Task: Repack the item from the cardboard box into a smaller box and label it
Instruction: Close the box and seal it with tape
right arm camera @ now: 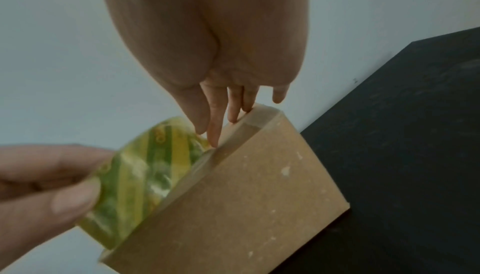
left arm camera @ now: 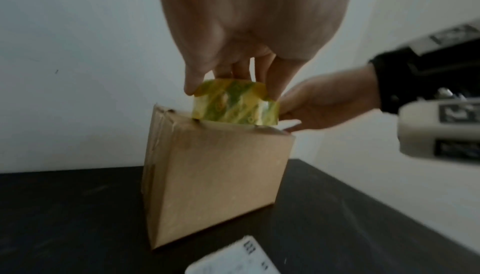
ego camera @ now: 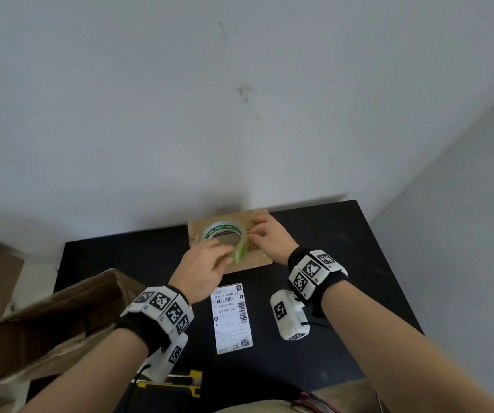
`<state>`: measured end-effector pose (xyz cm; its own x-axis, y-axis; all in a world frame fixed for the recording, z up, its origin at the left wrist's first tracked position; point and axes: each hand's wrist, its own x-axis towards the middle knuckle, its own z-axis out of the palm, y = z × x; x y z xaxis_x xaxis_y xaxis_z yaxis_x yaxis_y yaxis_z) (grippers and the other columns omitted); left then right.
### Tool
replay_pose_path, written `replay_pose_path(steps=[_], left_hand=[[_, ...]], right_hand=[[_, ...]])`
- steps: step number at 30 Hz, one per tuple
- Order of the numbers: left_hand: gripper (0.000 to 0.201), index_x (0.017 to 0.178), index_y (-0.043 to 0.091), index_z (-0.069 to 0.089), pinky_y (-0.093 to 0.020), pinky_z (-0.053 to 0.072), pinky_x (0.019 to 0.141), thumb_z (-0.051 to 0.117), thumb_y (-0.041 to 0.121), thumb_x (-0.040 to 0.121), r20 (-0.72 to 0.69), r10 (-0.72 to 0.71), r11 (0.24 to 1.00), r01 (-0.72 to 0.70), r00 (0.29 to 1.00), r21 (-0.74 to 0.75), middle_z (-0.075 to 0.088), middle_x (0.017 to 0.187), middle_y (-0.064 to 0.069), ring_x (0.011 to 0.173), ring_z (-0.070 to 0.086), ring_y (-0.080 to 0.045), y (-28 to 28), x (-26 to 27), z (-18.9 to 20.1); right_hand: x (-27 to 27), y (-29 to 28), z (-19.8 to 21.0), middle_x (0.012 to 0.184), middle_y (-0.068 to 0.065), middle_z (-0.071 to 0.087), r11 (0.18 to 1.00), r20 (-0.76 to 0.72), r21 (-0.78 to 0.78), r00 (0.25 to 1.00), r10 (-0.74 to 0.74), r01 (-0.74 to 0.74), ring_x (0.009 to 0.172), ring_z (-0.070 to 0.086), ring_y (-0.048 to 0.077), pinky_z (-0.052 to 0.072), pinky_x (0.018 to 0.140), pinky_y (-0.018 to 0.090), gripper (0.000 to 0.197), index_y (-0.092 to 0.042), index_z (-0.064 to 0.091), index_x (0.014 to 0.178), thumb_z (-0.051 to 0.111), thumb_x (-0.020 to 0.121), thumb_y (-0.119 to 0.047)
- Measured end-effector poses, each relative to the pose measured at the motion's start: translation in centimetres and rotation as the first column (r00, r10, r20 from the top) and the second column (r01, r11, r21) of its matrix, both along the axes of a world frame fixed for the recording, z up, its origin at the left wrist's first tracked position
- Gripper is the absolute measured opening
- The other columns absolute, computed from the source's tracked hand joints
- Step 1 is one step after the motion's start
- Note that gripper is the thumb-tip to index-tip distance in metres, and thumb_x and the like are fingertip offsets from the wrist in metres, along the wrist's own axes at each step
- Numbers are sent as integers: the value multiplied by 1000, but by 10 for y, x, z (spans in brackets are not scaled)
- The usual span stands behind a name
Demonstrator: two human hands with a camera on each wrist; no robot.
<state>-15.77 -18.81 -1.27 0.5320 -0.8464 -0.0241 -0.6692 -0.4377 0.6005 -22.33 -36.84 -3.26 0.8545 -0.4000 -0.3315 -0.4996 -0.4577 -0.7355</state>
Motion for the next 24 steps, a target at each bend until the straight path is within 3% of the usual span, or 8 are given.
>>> replay_pose_path(steps=[5,8,12,14,18,22,24], left_hand=[[8,96,14,61,-52,31,108,60,14,88,162,-119,991,106,980,88,62,91,3,87,59,-16,8,-12,-16],[5,93,19,50,-50,23,113,54,15,92,153,-97,992,83,983,94,55,89,8,84,56,-10,7,-14,-19],[8,93,20,43,-46,13,118,49,15,94,114,-33,995,22,993,95,53,90,8,87,50,-4,13,-19,-17],[7,93,17,45,-49,16,117,51,13,93,122,0,996,-10,992,87,56,94,5,94,50,-7,15,-22,-16],[13,87,13,46,-48,4,115,58,8,88,223,46,998,-56,974,37,64,92,-3,101,62,-19,13,-28,-19],[16,85,14,44,-50,3,116,57,7,88,239,46,999,-49,970,6,65,92,-5,99,62,-21,7,-25,-15],[11,87,14,46,-54,8,117,55,8,90,211,43,999,-47,977,12,64,95,-6,103,58,-23,6,-24,-9]], right_hand=[[-7,3,-3,145,3,37,996,13,-87,999,34,-33,132,37,18,24,110,27,21,-3,71,104,58,89,-13],[-10,8,0,137,3,46,994,94,-103,995,-19,28,128,42,20,29,111,36,27,-9,64,113,62,87,-15],[-16,6,7,127,-1,49,980,188,-155,978,-95,125,122,36,16,31,102,29,32,-20,65,111,70,81,-31],[-16,5,13,120,-1,54,987,228,-85,967,-117,140,113,41,13,34,95,23,33,-18,66,109,72,79,-32],[-13,13,29,111,7,68,974,332,225,937,-106,30,99,61,9,46,92,19,25,-6,66,113,61,89,-12],[-8,17,39,115,3,65,977,417,212,904,-89,-2,105,59,10,45,96,22,29,-12,65,117,52,92,-3],[-6,18,44,115,2,64,982,433,186,900,-49,-36,107,58,9,45,95,19,30,-14,66,114,51,92,-2]])
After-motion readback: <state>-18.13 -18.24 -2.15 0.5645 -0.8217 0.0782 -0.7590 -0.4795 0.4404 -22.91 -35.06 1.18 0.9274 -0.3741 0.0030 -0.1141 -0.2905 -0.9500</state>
